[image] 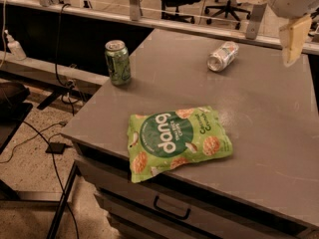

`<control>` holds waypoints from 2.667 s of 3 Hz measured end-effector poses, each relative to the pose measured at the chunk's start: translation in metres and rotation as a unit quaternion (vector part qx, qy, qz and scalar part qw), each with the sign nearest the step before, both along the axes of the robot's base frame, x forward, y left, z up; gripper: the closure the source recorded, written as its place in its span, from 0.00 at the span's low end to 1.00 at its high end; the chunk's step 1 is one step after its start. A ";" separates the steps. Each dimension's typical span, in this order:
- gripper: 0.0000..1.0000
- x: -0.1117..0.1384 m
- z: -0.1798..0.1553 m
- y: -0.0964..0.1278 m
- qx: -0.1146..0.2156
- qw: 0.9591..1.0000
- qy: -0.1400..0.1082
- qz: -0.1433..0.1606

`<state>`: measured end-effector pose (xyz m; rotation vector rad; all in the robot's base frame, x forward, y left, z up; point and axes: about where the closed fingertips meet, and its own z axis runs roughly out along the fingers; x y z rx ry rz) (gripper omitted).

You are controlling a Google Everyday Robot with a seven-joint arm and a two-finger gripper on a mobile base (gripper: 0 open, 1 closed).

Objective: Move 7up can near green rice chip bag

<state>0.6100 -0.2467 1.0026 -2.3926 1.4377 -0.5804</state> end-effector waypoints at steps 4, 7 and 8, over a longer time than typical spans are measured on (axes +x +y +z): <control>0.00 0.079 -0.042 -0.032 -0.145 0.971 -0.035 0.185; 0.00 0.113 -0.122 -0.001 -0.159 0.957 -0.057 0.235; 0.00 0.122 -0.133 0.016 -0.156 0.955 -0.063 0.244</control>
Offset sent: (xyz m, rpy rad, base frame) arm 0.0669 -0.0442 0.0159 -0.3340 -0.0241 0.4251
